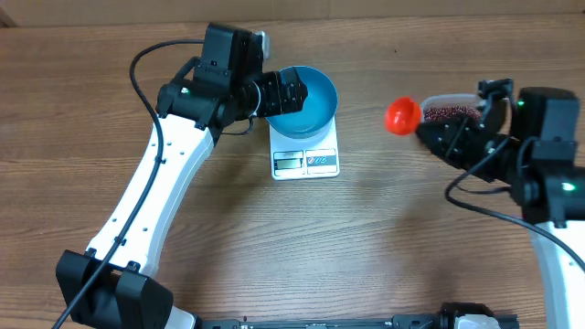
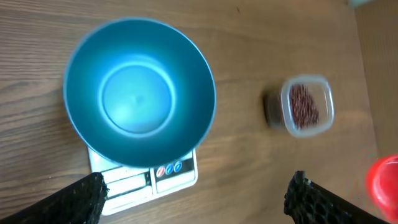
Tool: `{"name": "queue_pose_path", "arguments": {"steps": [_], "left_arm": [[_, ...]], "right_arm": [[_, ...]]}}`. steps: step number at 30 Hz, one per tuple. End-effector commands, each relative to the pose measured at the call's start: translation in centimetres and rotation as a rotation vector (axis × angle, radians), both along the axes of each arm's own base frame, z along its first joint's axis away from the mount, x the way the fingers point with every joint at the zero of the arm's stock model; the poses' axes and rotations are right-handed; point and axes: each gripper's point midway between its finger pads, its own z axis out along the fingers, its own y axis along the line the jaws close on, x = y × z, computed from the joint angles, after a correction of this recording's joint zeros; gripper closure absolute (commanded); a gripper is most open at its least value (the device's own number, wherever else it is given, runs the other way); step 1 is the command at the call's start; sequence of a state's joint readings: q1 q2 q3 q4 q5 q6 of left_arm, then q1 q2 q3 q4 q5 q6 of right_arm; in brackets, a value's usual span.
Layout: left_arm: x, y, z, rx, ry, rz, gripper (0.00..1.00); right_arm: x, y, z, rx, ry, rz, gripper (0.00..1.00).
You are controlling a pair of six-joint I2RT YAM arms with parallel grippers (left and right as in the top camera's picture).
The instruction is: Scoop item into bowl and weigh 150g on scale
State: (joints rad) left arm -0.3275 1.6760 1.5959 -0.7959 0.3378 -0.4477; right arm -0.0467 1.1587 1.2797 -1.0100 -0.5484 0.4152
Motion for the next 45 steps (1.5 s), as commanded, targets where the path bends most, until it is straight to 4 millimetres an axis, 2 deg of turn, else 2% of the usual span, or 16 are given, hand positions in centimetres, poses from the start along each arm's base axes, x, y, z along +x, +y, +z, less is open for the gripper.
{"name": "queue_pose_path", "arguments": {"steps": [1,4,9,13,18,20,22,25,31,35,37,38,45], "left_arm": [[-1.3,-1.2,1.5,0.014,-0.074,-0.155,0.06],[-2.1,-1.0,2.3,0.028,-0.092,-0.18,0.05],[-3.8,-0.7,3.8,0.039,-0.114,-0.205,0.05],[-5.2,-1.1,3.6,0.055,-0.091,-0.224,0.08],[-5.9,-2.3,2.5,0.108,-0.073,-0.246,0.19],[-6.1,-2.9,2.1,0.122,-0.071,-0.259,0.43],[-6.2,-3.5,1.9,0.125,-0.07,-0.271,0.54],[-6.3,-4.0,1.7,0.123,-0.072,-0.282,0.57],[-6.3,-4.1,1.7,0.099,-0.043,-0.248,0.52],[-6.3,-4.4,1.7,0.094,-0.044,-0.243,0.75],[-6.1,-4.4,1.2,0.111,-0.04,-0.237,0.93],[-6.1,-4.4,0.9,0.121,-0.035,-0.235,0.96],[-5.9,-5.5,-2.8,0.188,0.032,-0.253,0.96]], "right_arm": [[-0.5,-2.0,2.2,-0.168,-0.093,0.0,0.96],[-1.3,-2.6,2.8,-0.199,-0.088,-0.028,0.96],[-2.4,-2.5,3.3,-0.201,-0.098,-0.03,0.96],[-3.0,-2.5,3.0,-0.2,-0.078,-0.028,0.96],[-3.2,-2.5,2.8,-0.2,-0.064,-0.027,0.96],[-3.2,-2.6,2.7,-0.206,-0.061,-0.032,0.96],[-3.2,-3.2,2.5,-0.23,-0.052,-0.054,0.96],[-3.2,-4.2,2.0,-0.276,-0.032,-0.095,0.96],[-3.1,-4.6,1.9,-0.295,-0.031,-0.112,0.96],[-2.9,-4.6,2.0,-0.295,-0.037,-0.113,0.96],[-2.9,-4.6,2.0,-0.294,-0.036,-0.113,0.96],[-2.9,-4.6,2.0,-0.293,-0.034,-0.115,0.96],[-2.3,-4.7,1.2,-0.293,-0.007,-0.111,0.96]]}}
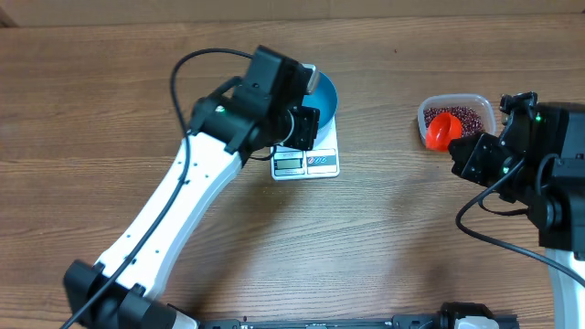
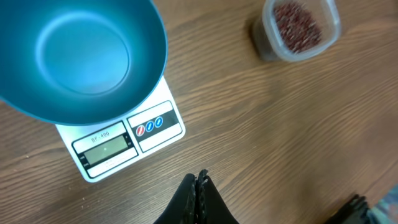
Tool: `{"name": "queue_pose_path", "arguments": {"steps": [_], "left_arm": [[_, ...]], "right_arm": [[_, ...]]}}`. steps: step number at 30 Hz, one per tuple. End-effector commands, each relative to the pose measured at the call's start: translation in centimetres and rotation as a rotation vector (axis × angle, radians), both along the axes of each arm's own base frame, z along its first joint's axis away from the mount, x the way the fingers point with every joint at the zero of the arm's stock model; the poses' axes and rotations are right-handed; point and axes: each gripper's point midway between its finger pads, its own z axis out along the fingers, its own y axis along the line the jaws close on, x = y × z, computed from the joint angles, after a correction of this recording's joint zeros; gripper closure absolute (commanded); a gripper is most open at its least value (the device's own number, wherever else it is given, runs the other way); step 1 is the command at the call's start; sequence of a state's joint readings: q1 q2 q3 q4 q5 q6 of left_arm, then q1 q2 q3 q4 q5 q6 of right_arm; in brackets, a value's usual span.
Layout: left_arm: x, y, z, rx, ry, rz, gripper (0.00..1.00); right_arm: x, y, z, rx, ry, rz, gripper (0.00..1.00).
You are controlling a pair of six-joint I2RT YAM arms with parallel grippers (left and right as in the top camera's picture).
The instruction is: Scoop item into bowl and weigh 150g on scale
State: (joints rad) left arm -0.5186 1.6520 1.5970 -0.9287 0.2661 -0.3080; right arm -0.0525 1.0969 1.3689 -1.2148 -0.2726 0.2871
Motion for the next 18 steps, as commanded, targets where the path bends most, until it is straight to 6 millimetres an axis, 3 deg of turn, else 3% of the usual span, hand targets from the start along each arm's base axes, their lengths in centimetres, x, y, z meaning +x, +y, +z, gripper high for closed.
{"name": "queue_pose_path", "arguments": {"steps": [1,10,18], "left_arm": [[0.2,-0.7,-2.2,0.047,0.034,-0.001,0.96],[-0.7,-1.7,-8.0,0.202,0.12,0.019,0.96],[-1.2,-0.3,-12.3,0.37,0.082,0.143,0.95]], "right_arm": [[0.8,-0.3,0.6,-0.009,-0.015,-0.011,0.96],[1.5,-0.4,-0.1,-0.009,0.006,-0.011,0.96],[1.9,-0.4,0.2,-0.01,-0.013,-0.011,0.96]]}}
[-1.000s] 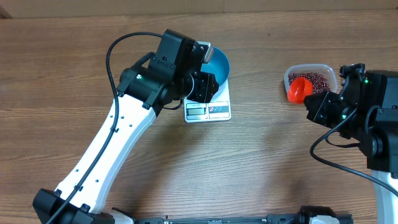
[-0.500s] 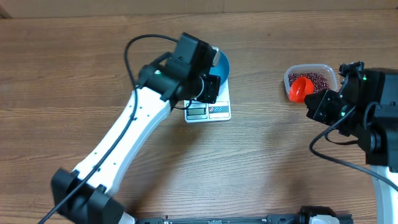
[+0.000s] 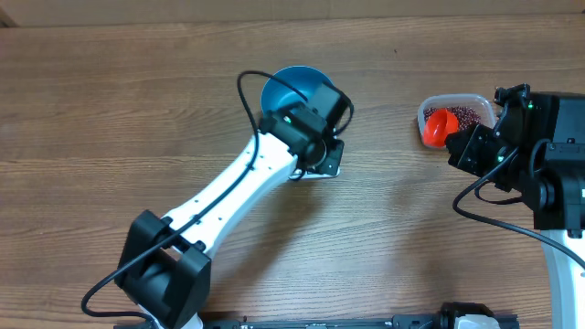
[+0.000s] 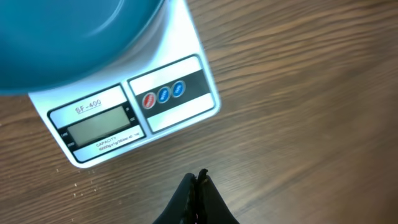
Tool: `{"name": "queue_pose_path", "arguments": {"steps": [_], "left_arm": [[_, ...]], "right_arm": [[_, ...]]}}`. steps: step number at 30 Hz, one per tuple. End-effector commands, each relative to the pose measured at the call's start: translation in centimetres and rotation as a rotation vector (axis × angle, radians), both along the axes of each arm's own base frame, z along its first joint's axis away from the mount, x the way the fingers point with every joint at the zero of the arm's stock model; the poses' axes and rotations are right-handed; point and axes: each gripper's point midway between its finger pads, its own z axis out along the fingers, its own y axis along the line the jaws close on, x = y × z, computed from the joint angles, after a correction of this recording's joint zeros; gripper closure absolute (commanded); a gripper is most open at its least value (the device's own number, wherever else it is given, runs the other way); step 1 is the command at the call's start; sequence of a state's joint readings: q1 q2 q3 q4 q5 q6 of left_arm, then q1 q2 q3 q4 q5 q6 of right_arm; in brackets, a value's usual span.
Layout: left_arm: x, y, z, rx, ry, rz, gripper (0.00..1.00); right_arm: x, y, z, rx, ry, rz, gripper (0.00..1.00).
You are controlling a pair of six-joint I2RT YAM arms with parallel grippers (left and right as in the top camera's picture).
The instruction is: Scoop item into bowl and weigh 150g on scale
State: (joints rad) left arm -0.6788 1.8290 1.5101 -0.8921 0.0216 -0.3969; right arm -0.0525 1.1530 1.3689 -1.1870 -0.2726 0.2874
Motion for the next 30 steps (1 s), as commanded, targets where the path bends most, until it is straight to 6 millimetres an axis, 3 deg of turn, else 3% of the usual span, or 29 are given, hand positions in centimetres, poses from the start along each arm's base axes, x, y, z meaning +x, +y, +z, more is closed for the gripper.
{"name": "queue_pose_path", "arguments": {"steps": [1,7,13,17,30], "left_arm": [[0.2,2.1,-2.5,0.1,-0.025,0.126,0.96],[0.7,1.8,-5.9,0.057,-0.075,0.122,0.96],[2.2,0.9,-6.3,0.046,-0.19,0.002,0.96],[3.7,1.7,-6.0,0.096,-0.267,0.036,0.96],[4.0,1.6,-8.3,0.123,-0.251,0.017,0.96]], "right_arm": [[0.4,-0.3,1.3,-0.014,-0.042,-0.008,0.96],[0.1,-0.3,1.0,-0.015,-0.029,-0.005,0.96],[0.4,-0.3,1.2,-0.016,-0.042,-0.006,0.96],[0.4,-0.3,1.3,-0.015,-0.044,-0.006,0.96],[0.4,-0.3,1.3,-0.015,-0.045,-0.006,0.96]]}}
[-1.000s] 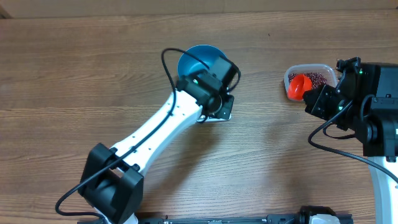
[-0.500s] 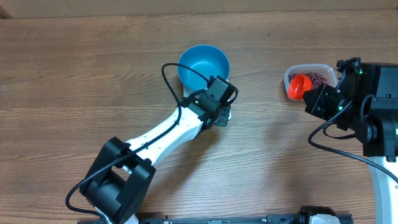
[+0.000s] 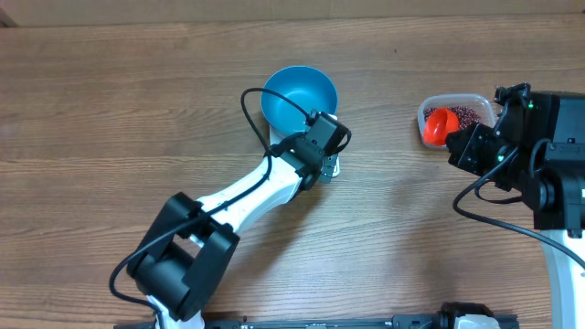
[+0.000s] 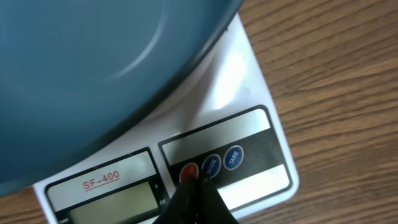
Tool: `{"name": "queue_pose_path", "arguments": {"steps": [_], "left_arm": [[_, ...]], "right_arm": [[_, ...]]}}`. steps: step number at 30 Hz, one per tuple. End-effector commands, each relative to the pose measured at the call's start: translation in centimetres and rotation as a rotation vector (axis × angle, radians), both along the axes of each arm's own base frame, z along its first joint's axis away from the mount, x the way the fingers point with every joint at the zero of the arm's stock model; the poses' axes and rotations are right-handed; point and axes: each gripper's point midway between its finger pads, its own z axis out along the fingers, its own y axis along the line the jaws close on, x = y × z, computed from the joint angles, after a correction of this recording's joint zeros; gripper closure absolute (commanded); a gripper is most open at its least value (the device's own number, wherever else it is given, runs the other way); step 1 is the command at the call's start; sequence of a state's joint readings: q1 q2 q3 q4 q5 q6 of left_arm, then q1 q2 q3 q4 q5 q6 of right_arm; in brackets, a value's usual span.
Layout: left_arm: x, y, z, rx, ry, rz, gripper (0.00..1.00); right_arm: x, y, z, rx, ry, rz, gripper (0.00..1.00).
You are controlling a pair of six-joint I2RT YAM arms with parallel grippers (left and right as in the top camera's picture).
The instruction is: Scoop item into bowl and weigh 150g on scale
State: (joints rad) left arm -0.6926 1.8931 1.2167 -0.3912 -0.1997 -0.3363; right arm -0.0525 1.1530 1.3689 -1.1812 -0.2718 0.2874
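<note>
A blue bowl (image 3: 299,96) stands on a white scale (image 4: 252,87). In the left wrist view the bowl (image 4: 93,68) fills the top left. My left gripper (image 4: 198,182) is shut, and its tips touch the scale's red button (image 4: 188,172), beside two blue buttons. The display (image 4: 112,210) shows no digits that I can read. In the overhead view my left arm (image 3: 315,146) covers most of the scale. At the right, my right gripper (image 3: 463,146) is shut on a red scoop (image 3: 441,126). The scoop's cup lies in a clear tub of dark red beans (image 3: 468,113).
The wooden table (image 3: 110,137) carries only the scale, the bowl and the tub. The tub sits near the right edge, about a hand's width right of the scale. The bases of both arms are at the table's front edge.
My left gripper, still shut, has come down from just in front of the scale onto its red button. The right arm and the scoop have not moved.
First my left gripper was open above the bowl, and my right held the scoop in the air left of the tub. Then the left was shut over the table in front of the scale, with the scoop in the tub. It was lower after that, and now it touches the button.
</note>
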Motion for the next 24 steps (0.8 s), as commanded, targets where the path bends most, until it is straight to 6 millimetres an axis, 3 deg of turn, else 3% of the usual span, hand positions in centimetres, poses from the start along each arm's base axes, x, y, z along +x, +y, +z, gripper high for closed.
{"name": "queue_pose_path", "arguments": {"steps": [1,12,24], "left_arm": [[0.1,0.6,-0.9,0.034,-0.002,-0.002,0.96],[0.1,0.7,-2.9,0.056,0.024,-0.001,0.96],[0.6,1.4,-2.8,0.079,-0.001,0.047,0.96]], "right_arm": [[0.3,-0.3,1.2,-0.014,-0.039,-0.005,0.96],[0.3,-0.3,1.2,-0.015,-0.039,-0.005,0.96],[0.3,-0.3,1.2,-0.015,-0.04,-0.005,0.96]]}}
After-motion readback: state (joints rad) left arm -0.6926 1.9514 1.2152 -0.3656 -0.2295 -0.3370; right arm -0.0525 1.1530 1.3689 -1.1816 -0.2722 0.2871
